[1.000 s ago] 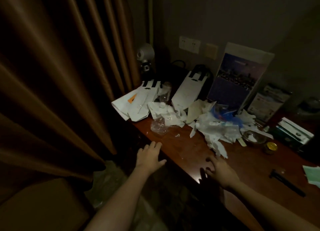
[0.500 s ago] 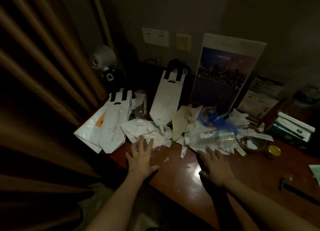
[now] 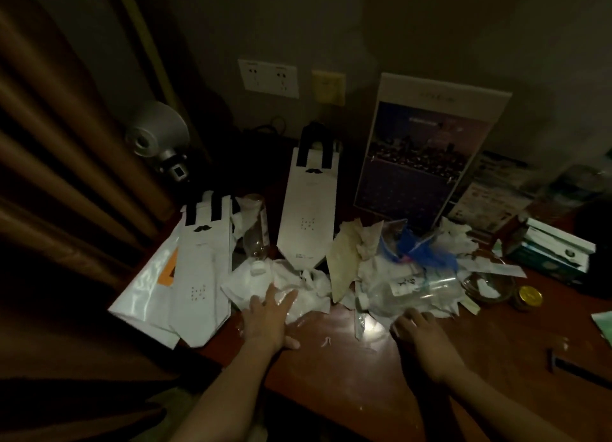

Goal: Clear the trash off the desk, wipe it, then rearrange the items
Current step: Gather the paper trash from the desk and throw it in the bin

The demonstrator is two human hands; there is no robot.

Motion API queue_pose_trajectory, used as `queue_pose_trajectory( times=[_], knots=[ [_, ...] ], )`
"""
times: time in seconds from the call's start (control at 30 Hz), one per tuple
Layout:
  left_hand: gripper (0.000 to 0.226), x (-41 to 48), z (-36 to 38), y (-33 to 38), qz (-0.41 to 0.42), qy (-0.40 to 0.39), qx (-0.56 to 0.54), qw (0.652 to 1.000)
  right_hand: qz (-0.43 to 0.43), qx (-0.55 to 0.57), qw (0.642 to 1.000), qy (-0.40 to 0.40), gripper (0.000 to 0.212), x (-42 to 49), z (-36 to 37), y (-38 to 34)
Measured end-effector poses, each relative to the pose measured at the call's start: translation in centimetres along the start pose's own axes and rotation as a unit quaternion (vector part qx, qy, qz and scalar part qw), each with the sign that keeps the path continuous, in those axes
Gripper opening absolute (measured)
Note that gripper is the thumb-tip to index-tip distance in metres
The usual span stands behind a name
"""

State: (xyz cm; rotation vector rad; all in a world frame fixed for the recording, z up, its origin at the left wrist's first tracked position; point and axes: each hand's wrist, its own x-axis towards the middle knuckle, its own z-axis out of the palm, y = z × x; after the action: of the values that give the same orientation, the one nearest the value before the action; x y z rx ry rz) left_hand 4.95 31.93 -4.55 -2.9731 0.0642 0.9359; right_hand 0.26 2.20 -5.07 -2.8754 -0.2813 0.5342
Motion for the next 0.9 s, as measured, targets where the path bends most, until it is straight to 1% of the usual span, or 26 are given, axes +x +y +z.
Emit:
queue_pose_trajectory(
  times=[0.1,0.2,0.27,0.33,0.43,0.5,0.57,0.6,0.67,0.73,0.77,0.83,0.9],
  knots=[
    [0.086,0.4,-0.2,-0.1,0.021,0.033,-0.018,0.999,0.012,0.002,1.0,-0.015,0.03,-0.4,0.0,-0.6],
    [0.067,0.6,-0.2,-0.1,0.052,0.03,-0.02,0.998,0.02,0.032,0.999,-0.026,0.02,0.0,-0.7,-1.2],
    [0.046,0.6,-0.5,-0.3,0.074,0.05,0.004,0.996,0.025,0.06,0.998,-0.021,0.015,0.5,-1.5,-1.3],
    [0.033,0.8,-1.1,-0.3,0.094,0.077,0.026,0.992,0.024,0.07,0.997,0.014,0.01,1.2,-2.8,-1.1],
    [0.03,0.8,-2.0,0.3,0.117,0.121,0.005,0.986,0.042,0.099,0.989,0.101,0.003,2.3,-5.1,-1.0],
    [0.031,0.7,-2.3,0.8,0.143,0.138,0.007,0.98,0.051,0.094,0.987,0.118,0.006,2.6,-6.0,-1.1],
    [0.033,0.6,-2.0,1.1,0.17,0.13,0.034,0.976,0.046,0.09,0.989,0.11,0.007,2.2,-5.6,-1.3],
    [0.035,0.7,-1.8,1.1,0.173,0.122,0.041,0.976,0.043,0.089,0.991,0.094,0.008,1.6,-5.2,-1.4],
    [0.046,0.9,-1.3,0.9,0.159,0.097,0.038,0.982,0.046,0.082,0.993,0.067,0.011,0.5,-4.0,-1.5],
    [0.062,1.1,-0.8,0.8,0.13,0.054,0.03,0.99,0.072,0.107,0.99,0.065,0.022,-0.4,-3.0,-1.4],
    [0.065,1.3,-0.7,0.9,0.115,0.028,0.02,0.993,0.088,0.125,0.986,0.065,0.03,-0.6,-2.7,-1.3],
    [0.064,1.6,-0.6,1.2,0.095,0.0,-0.001,0.995,0.118,0.139,0.982,0.052,0.045,-0.5,-2.5,-0.9],
    [0.057,1.8,-0.5,1.4,0.093,0.021,0.001,0.995,0.138,0.147,0.979,0.041,0.053,0.3,-2.5,-0.5]
  ],
)
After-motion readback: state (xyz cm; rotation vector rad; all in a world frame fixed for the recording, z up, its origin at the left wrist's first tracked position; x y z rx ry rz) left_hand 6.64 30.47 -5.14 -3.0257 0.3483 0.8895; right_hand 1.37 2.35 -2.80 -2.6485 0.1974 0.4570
